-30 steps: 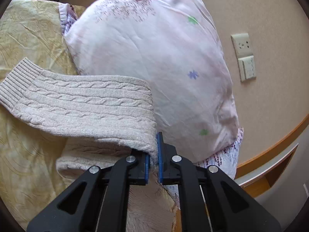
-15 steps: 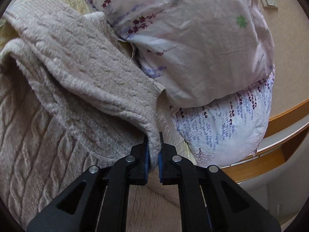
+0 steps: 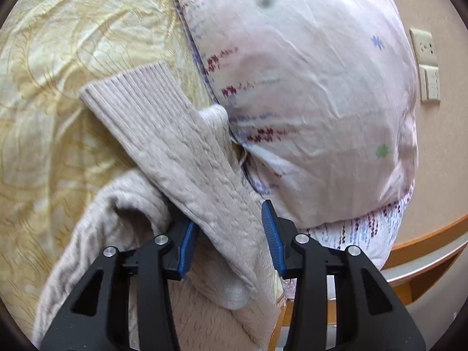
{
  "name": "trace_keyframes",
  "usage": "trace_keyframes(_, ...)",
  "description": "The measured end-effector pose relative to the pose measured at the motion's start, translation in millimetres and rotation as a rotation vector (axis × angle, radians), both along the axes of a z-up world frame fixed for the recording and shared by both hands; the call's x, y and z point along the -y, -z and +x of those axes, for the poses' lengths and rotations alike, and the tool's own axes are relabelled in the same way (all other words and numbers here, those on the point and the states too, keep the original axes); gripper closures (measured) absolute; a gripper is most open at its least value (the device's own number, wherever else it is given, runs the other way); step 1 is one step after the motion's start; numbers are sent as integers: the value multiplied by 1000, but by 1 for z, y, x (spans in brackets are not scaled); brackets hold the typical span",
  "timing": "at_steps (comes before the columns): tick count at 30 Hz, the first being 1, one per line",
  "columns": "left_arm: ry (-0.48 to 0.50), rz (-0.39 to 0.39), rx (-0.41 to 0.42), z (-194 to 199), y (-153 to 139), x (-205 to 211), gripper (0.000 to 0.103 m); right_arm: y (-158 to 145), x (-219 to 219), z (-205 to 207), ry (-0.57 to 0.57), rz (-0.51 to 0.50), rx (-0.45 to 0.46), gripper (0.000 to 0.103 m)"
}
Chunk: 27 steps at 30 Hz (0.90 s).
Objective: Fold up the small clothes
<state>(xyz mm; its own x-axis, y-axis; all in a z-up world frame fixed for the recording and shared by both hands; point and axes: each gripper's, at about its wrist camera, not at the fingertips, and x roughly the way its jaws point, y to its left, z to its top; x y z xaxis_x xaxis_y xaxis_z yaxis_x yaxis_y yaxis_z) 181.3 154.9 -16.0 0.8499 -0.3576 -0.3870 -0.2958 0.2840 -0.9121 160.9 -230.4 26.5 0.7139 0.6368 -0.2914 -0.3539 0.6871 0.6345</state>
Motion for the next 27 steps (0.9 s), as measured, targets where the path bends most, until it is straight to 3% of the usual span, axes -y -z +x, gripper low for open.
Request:
trace_keyframes(2, -11, -8, 2, 3, 0, -4, 67, -2, -4, -1, -23, -5, 9, 1)
trace_keyframes(4, 26, -2, 16, 9, -2, 2, 86, -4, -9, -3, -61, -4, 25, 1)
trace_keyframes(5, 52, 12, 33, 12, -6, 9, 89, -5, -12, -6, -79, -1, 38, 1)
trace_keyframes(9, 175, 85, 128, 25, -29, 49, 92, -19, -17, -25, -96, -5, 156, 1)
trace_keyframes(12, 289, 162, 196, 38, -49, 90, 93, -31, -13, -47, -38, -17, 277, 1)
trace_keyframes(16, 456, 296, 249, 49, -62, 150, 93, -39, -4, -65, 63, -20, 368, 1)
trace_keyframes(19, 612, 445, 241, 59, -62, 206, 93, -42, 5, -73, 126, 1, 402, 1)
trace_keyframes(23, 833, 673, 196, 57, -40, 273, 93, -43, 16, -76, 188, 28, 408, 1)
trace_keyframes(25, 891, 770, 159, 52, -27, 290, 92, -43, 18, -73, 195, 32, 392, 1)
trace_keyframes(27, 909, 807, 152, 49, -21, 298, 87, -42, 18, -69, 188, 33, 370, 1)
